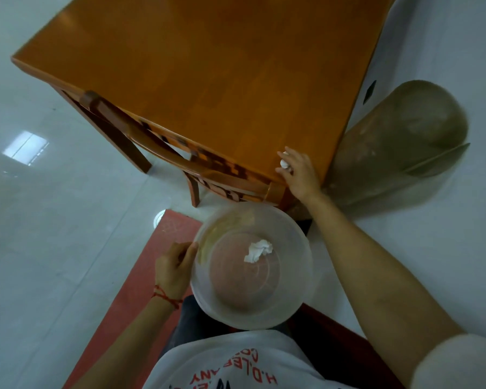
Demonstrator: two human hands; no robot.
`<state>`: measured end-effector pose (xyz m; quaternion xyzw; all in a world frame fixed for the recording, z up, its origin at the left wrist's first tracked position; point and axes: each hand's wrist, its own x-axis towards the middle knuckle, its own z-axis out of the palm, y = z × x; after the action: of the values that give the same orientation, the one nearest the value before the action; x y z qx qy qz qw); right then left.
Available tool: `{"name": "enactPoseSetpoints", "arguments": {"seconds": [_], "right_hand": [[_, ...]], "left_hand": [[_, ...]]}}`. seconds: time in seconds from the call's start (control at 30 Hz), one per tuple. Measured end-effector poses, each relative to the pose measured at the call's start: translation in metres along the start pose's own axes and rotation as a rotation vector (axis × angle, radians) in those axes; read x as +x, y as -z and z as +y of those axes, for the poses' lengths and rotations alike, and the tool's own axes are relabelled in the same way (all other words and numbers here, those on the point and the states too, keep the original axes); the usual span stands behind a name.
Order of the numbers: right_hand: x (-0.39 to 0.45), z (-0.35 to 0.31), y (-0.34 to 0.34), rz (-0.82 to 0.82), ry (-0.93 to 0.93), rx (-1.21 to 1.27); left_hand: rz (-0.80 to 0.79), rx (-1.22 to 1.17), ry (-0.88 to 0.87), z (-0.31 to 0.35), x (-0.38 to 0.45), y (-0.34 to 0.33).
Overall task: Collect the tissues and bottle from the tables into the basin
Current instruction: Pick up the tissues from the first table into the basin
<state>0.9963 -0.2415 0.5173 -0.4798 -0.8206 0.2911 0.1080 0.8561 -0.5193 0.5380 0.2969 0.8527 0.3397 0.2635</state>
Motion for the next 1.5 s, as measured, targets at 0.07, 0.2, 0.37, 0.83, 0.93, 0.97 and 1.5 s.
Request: {"name": "enactPoseSetpoints", "arguments": {"seconds": [0.07, 0.2, 0.37, 0.83, 0.93, 0.97, 1.5], "right_hand": [[-0.001, 0.003, -0.001, 0.018, 0.017, -0.049], [-0.013, 0.005, 0.003, 0.090, -0.028, 0.021], [-0.041, -0.005, 0.014, 0.202, -0.126, 0.264], [-0.174, -0.074, 0.007, 0.369, -0.124, 0.374], [-0.194, -0.082, -0.003, 0.244, -0.122, 0.335], [-0.199, -0.084, -0.005, 0.210, -0.137, 0.334], [-0.236, -0.084, -0.036, 0.183, -0.266, 0.367]], "left_hand": [[0.002, 0.001, 0.000, -0.002, -0.001, -0.001], [0.005, 0.006, -0.017, -0.002, -0.002, -0.002], [-0.004, -0.011, 0.002, -0.004, -0.002, -0.003], [-0.068, -0.049, -0.032, -0.007, 0.000, 0.005], [-0.082, -0.063, -0.028, -0.011, 0.001, 0.009], [-0.085, -0.070, -0.026, -0.013, 0.001, 0.012], [0.109, -0.130, 0.009, -0.054, -0.051, 0.069]]}}
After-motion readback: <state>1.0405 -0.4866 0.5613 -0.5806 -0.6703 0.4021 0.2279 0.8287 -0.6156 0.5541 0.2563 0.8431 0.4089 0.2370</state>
